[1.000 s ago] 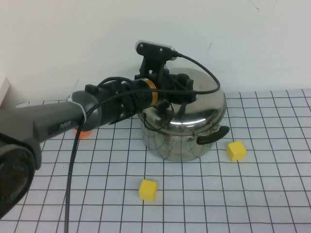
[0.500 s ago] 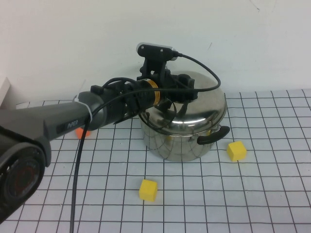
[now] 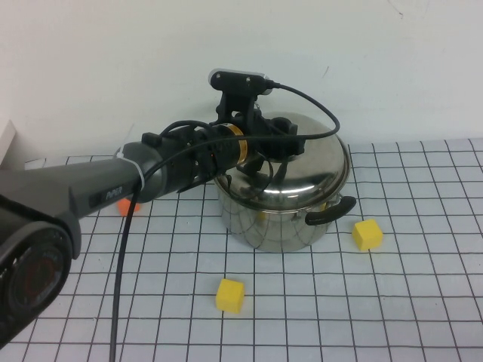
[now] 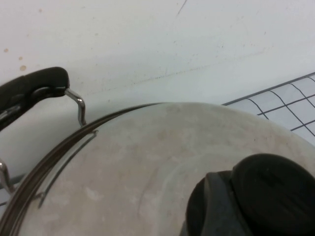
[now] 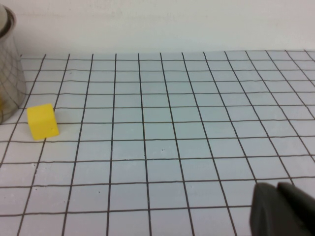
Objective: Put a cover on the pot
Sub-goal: Place the pot lid on the pot
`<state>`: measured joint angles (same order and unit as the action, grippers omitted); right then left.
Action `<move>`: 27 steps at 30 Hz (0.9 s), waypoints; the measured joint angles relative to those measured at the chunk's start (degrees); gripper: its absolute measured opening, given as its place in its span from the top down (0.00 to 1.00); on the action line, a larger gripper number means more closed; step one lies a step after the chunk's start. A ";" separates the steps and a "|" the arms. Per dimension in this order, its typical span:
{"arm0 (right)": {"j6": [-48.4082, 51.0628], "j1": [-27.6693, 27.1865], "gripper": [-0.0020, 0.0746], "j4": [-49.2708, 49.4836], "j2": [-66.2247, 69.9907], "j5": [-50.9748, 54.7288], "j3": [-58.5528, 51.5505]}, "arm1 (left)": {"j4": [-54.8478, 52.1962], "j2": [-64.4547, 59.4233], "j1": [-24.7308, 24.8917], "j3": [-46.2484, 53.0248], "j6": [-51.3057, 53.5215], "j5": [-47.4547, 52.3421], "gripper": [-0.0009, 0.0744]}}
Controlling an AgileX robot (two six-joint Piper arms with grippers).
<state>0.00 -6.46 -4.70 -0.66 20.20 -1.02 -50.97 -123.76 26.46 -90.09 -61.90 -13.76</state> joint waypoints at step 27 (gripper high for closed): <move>-0.30 0.00 0.96 0.00 0.00 0.00 0.00 | -9.07 9.37 0.00 0.00 -0.86 10.41 0.34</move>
<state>-0.30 -6.46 -4.70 -0.66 20.20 -1.02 -60.04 -114.40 26.46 -90.09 -62.76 -3.35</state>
